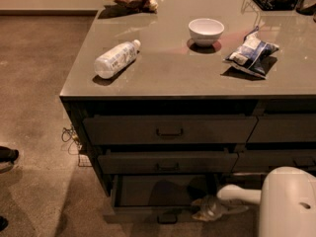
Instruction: Open bottom drawer
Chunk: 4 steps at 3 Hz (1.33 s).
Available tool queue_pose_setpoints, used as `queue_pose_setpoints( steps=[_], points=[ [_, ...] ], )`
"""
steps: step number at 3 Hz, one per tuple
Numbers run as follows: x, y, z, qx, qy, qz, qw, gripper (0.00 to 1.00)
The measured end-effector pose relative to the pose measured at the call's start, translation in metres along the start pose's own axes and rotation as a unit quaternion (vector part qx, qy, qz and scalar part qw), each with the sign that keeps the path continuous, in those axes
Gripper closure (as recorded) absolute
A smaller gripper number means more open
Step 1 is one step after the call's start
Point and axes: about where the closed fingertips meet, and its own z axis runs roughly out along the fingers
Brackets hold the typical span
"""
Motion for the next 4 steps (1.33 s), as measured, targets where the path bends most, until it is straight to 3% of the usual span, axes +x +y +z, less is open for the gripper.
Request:
queue_pose_setpoints(
  steps=[1, 3, 4],
  points=[
    [-0.0031, 0.0431, 0.0099, -0.032, -0.004, 0.003, 0.9995, 0.58],
    [-0.0040, 0.0447, 0.0107, -0.033, -0.004, 0.003, 0.9994, 0.11],
    [-0.0045, 0.0460, 0.0118, -0.035, -0.005, 0.003, 0.9994, 0.00]
  ],
)
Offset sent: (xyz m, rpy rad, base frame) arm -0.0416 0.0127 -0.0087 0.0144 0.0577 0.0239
